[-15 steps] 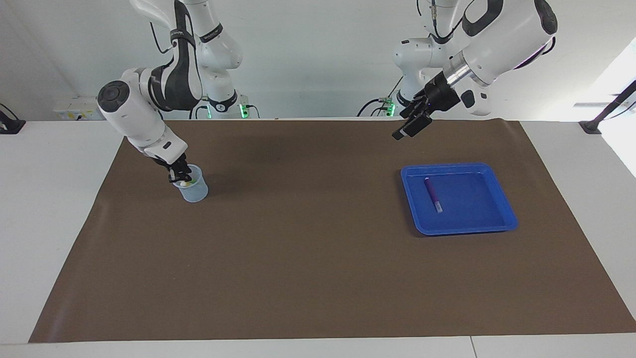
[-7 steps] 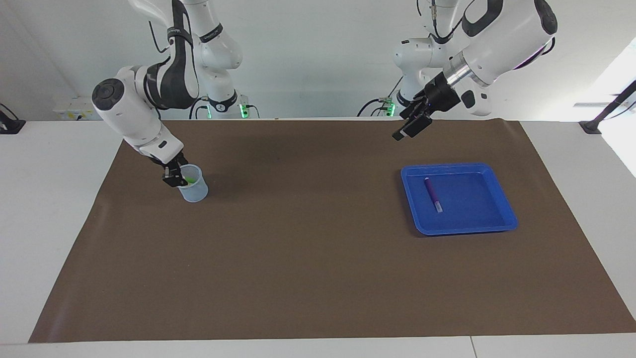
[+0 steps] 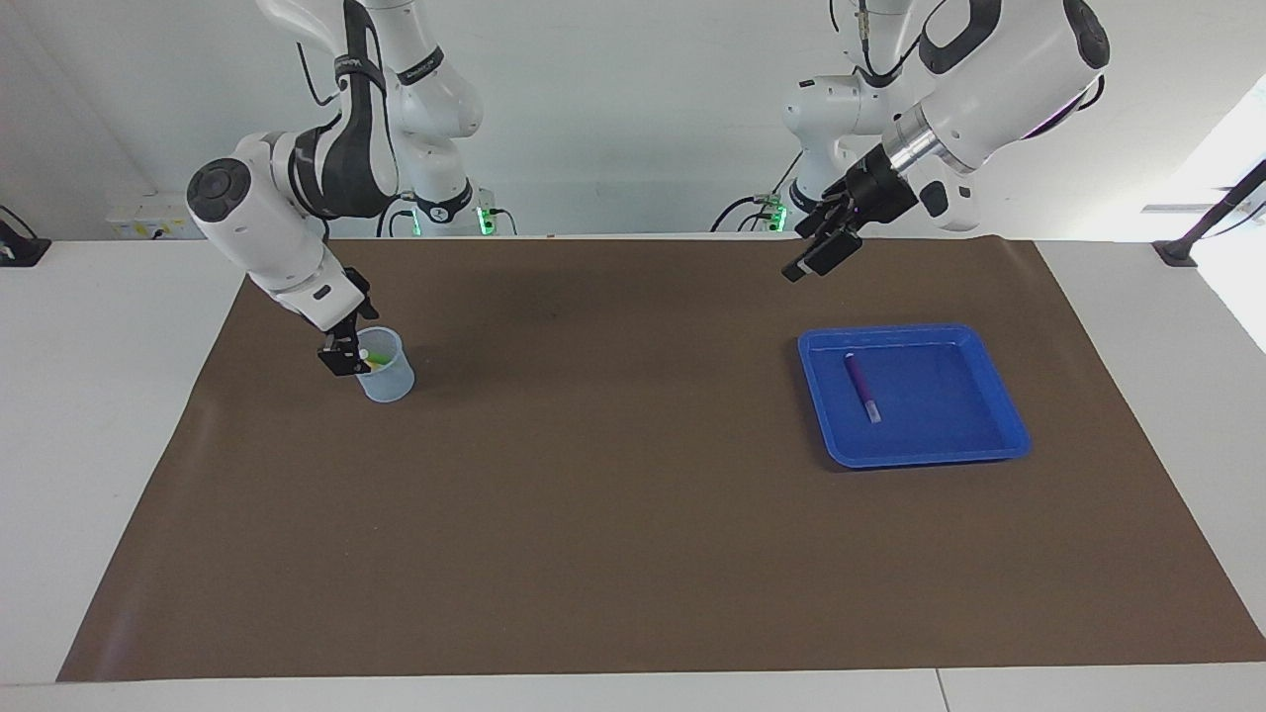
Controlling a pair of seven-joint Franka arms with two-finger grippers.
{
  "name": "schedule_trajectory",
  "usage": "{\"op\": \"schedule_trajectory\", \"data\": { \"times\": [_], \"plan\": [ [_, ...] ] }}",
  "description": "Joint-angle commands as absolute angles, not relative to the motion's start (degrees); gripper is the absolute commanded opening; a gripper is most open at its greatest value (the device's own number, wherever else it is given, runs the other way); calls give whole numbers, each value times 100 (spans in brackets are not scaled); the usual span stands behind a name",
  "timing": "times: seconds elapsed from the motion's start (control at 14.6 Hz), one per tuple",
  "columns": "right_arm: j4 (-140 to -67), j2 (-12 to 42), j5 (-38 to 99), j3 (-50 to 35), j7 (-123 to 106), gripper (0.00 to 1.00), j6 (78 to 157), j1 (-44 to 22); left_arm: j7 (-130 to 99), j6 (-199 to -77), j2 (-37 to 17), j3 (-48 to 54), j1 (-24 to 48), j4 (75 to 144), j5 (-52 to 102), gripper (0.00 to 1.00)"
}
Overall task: Right arm passes pens to left for tray arrangement
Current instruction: 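Grasp the green pen in the cup with the right gripper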
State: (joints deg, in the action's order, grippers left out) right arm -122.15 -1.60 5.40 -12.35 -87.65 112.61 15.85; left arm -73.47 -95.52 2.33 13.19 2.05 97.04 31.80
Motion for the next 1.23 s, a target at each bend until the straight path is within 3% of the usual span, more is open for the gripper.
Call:
{"op": "schedule_trajectory", "data": {
  "times": [0.0,0.27,0.48,0.62,1.16],
  "plan": [
    [-12147,-167,589,-1274,-7082,100,11241,1608,-7427,-9703,431,1283,255,9940,3270,100],
    [-12182,-167,492,-1274,-4033,100,11347,1459,-7427,-9729,431,1283,255,9949,3270,100],
    [-12199,-158,536,-1274,-1399,75,11355,1503,-7427,-9765,431,1283,255,9949,3270,100],
    [-12208,-158,580,-1274,-259,73,11373,1494,-7427,-9765,431,1283,255,9949,3270,100],
    [-12217,-88,492,-1266,-606,65,11241,1617,-7427,-9817,466,1283,308,10028,3270,100]
  ]
}}
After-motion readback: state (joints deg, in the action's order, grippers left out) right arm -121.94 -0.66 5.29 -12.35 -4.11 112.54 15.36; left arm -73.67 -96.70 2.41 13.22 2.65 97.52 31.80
